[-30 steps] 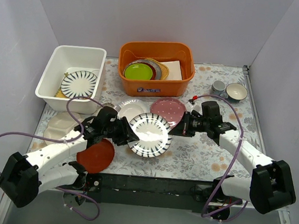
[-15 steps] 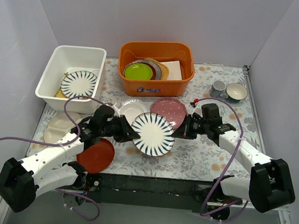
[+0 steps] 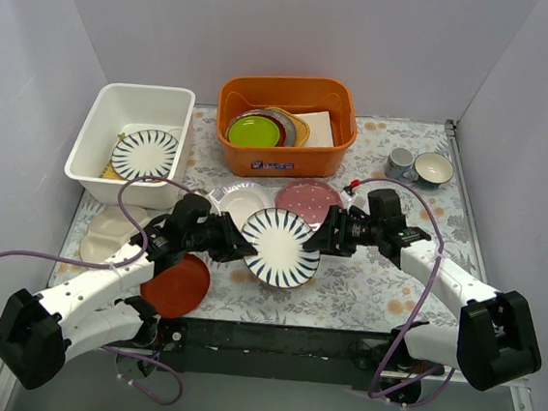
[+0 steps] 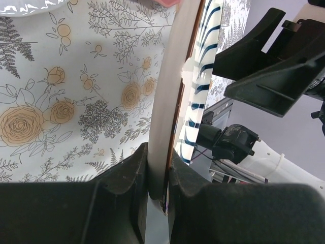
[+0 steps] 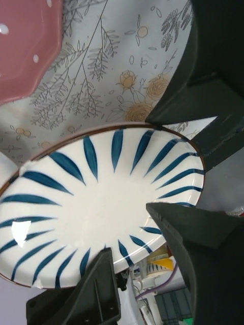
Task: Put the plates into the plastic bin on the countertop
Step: Pick up the plate from the corner of the board, then place the plate in the plastic bin.
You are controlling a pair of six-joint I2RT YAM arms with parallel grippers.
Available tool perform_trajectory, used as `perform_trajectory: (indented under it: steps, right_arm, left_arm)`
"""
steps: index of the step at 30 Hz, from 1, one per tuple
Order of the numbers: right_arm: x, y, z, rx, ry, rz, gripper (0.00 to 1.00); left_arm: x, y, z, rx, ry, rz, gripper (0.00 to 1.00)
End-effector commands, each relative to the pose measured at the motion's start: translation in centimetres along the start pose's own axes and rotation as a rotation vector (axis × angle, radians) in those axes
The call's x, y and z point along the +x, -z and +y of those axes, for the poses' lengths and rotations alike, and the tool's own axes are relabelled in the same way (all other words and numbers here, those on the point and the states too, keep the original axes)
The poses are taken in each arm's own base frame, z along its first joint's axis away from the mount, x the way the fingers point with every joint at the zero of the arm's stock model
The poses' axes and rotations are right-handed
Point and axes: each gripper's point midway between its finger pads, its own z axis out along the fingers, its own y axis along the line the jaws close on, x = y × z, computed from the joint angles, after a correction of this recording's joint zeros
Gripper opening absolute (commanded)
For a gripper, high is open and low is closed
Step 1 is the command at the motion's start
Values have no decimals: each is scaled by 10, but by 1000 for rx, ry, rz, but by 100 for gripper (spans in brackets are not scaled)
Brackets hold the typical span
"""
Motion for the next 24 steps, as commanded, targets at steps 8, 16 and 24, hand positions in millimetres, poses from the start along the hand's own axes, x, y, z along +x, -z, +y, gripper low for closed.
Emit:
perform_trajectory:
  steps: [8,16,24]
  right_arm:
    - [-2,11,38,-142,84,7,83]
    - [-2,13,31,-117,65,4,84]
    - [-2,15,29,-117,57,-1,84]
  left_arm:
    - [-18,12,-23,36,-29,-93,0]
    - [-30,20,-35,30,-30,-139,0]
    - [-40,28,-51,43,-40,-178,0]
